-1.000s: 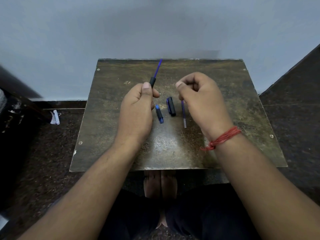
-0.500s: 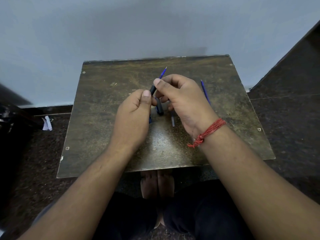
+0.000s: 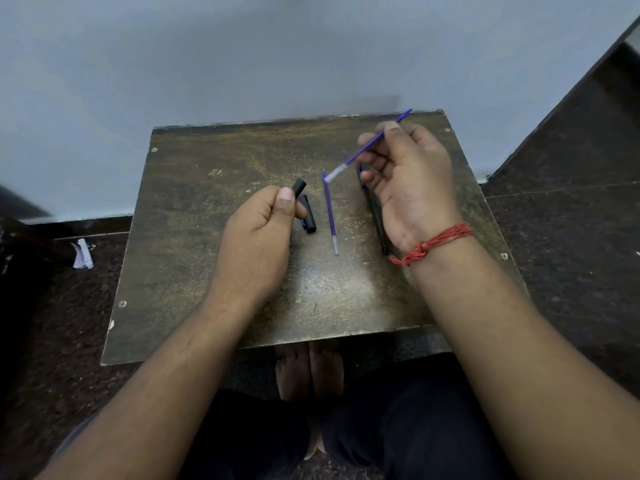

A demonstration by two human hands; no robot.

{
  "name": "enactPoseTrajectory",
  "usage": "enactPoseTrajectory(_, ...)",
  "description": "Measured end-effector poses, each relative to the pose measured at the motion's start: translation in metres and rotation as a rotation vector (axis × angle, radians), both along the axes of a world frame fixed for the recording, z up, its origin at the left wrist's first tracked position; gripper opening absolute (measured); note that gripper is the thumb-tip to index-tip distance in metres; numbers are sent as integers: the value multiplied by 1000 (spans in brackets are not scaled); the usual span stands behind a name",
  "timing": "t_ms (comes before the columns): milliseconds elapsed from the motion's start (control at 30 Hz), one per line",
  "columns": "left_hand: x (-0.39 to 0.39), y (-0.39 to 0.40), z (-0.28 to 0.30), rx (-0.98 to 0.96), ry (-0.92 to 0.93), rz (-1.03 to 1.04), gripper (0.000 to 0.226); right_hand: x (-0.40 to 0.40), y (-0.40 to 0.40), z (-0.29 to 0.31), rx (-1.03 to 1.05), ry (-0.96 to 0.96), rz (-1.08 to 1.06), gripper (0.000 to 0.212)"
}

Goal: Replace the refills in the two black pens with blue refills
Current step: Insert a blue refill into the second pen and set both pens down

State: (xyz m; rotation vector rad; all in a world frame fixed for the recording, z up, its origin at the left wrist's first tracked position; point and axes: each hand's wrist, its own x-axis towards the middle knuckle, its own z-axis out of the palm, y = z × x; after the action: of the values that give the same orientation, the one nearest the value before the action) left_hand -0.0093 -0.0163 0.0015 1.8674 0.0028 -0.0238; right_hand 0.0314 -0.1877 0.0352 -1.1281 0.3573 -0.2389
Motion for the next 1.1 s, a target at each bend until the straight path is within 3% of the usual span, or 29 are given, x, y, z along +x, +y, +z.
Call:
enactPoseTrajectory(100, 1, 1, -1, -12, 11, -1, 37, 4, -15, -4, -149, 45, -75, 13)
enactPoseTrajectory(300, 1, 3, -4, -26, 12, -17, 38, 8, -47, -13, -958, 114, -93, 11)
enactPoseTrajectory(400, 2, 3, -5, -40, 19, -19, 38, 8, -62, -21, -1170, 230, -56, 12)
enactPoseTrajectory(733, 4, 6, -9, -82, 13, -36, 40, 9, -66, -29, -1427, 384, 66, 10)
enactPoseTrajectory(1100, 5, 5, -9, -104, 20, -39, 39, 7, -62, -24, -1438, 401, 109, 9)
